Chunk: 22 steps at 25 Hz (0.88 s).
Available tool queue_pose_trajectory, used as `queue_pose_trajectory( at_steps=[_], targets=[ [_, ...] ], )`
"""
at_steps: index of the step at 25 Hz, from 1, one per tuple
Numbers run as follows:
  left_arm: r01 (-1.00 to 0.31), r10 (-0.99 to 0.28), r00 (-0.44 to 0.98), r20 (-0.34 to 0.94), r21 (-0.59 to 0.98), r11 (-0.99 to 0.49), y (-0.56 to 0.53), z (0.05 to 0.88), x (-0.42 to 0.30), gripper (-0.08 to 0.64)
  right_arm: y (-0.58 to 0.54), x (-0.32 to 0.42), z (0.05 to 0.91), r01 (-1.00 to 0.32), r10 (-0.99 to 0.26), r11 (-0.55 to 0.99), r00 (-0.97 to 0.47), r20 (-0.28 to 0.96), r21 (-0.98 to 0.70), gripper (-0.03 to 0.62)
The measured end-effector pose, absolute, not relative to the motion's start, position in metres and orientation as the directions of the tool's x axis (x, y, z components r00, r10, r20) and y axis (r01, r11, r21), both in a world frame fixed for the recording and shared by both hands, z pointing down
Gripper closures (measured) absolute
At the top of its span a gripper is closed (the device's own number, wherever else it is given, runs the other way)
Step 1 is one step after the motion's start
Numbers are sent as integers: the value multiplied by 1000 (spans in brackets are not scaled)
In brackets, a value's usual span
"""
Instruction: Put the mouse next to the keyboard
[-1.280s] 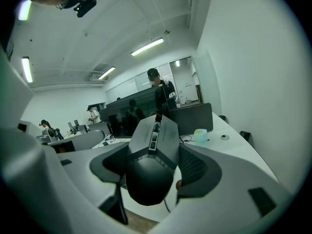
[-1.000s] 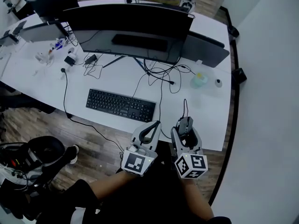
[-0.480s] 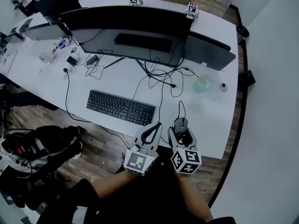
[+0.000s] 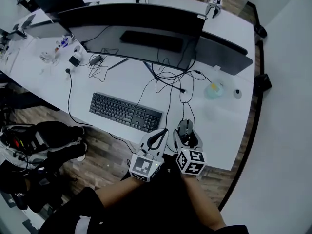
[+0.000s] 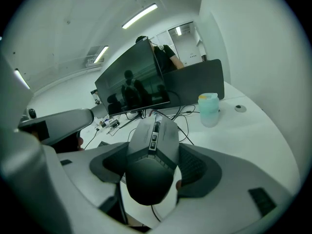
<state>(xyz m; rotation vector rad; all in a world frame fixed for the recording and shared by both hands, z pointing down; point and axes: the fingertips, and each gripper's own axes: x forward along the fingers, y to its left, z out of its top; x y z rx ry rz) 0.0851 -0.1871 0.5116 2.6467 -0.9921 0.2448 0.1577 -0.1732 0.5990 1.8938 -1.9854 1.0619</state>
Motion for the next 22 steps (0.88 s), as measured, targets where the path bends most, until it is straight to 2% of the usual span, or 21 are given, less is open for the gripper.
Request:
queue_pose_trajectory(
  at_steps=[22],
  targets=[
    [-741, -684, 671, 287, 234, -629, -223, 512, 78, 557, -190, 176, 697, -956, -649, -72, -172, 741, -285, 276]
  ],
)
